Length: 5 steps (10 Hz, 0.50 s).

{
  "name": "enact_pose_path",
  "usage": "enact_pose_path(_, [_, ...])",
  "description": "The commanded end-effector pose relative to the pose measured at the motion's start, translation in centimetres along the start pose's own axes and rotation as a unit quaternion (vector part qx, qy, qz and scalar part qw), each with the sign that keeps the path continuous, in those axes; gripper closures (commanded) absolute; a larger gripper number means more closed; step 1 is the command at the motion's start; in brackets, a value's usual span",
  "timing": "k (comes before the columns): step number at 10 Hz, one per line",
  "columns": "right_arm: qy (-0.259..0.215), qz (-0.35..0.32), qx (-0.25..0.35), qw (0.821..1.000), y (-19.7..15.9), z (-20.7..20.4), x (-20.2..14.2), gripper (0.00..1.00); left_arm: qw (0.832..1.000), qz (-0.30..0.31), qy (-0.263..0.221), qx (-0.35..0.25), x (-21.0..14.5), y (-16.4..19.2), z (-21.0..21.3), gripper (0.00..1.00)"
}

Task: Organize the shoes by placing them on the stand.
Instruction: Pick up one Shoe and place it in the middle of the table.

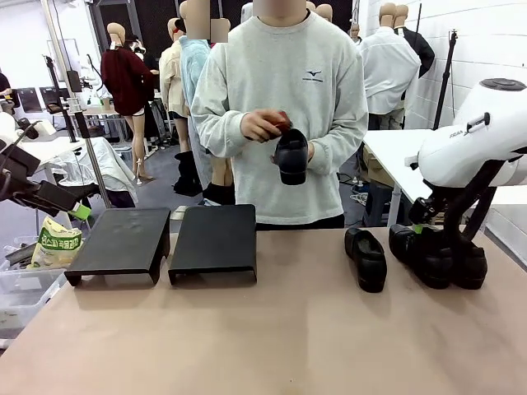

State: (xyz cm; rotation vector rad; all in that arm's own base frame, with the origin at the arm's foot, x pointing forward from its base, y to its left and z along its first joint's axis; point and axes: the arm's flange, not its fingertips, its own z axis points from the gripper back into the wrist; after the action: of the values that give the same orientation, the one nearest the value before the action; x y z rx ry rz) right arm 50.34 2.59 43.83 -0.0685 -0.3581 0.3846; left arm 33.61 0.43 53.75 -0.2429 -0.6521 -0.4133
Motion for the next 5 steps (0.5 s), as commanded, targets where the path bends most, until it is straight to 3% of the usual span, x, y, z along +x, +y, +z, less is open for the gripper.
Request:
enact_pose_path(1, [0.038,-0.006,-0.021,0.999,0.5,-1.3,2.1,0.00,1.000,-0.002,-0.001,-0.004,-0.1,0.2,0.0,0.00])
enact_pose_path(5, [0.067,-0.040,0.030,0.997,0.0,-5.9,1.8,0.00,1.000,-0.002,-0.001,-0.004,-0.1,0.2,0.0,0.00])
